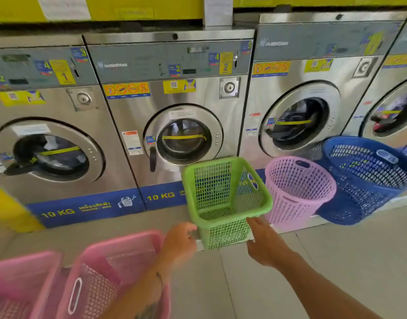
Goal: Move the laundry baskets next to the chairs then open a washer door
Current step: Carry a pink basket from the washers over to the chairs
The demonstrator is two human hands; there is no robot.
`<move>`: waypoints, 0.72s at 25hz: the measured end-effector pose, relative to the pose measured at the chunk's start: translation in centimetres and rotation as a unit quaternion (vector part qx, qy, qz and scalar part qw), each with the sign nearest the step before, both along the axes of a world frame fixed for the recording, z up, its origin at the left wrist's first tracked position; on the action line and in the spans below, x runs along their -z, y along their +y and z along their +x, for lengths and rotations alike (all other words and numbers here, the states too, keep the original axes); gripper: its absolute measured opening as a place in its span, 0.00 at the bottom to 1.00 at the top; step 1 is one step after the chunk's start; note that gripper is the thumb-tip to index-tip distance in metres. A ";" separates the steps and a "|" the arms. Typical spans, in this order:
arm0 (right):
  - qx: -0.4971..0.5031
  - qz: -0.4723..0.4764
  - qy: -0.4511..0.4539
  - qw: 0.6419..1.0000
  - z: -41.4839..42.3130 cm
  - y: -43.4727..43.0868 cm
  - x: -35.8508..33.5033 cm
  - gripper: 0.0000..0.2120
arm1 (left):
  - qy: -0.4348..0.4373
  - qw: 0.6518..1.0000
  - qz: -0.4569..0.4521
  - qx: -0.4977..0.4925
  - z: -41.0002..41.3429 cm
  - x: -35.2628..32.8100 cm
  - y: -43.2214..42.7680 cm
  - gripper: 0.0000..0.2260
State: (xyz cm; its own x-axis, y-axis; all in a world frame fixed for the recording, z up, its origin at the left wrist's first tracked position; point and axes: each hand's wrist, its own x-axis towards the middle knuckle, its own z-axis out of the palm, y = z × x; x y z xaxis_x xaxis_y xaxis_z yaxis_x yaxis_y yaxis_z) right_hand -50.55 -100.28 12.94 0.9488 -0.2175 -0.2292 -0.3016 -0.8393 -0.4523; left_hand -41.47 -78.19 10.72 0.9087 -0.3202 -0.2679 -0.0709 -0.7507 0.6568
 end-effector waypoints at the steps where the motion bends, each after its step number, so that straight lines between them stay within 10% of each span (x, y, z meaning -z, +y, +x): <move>1: 0.004 0.003 0.001 1.000 -0.2 -1.8 -0.7 0.31 | -0.009 1.000 -0.003 0.002 -0.2 -0.7 -1.8 0.20; 18: -0.007 -0.051 0.024 0.998 19.3 -17.7 2.9 0.27 | -0.091 0.995 0.029 -0.007 17.8 4.7 -12.3 0.26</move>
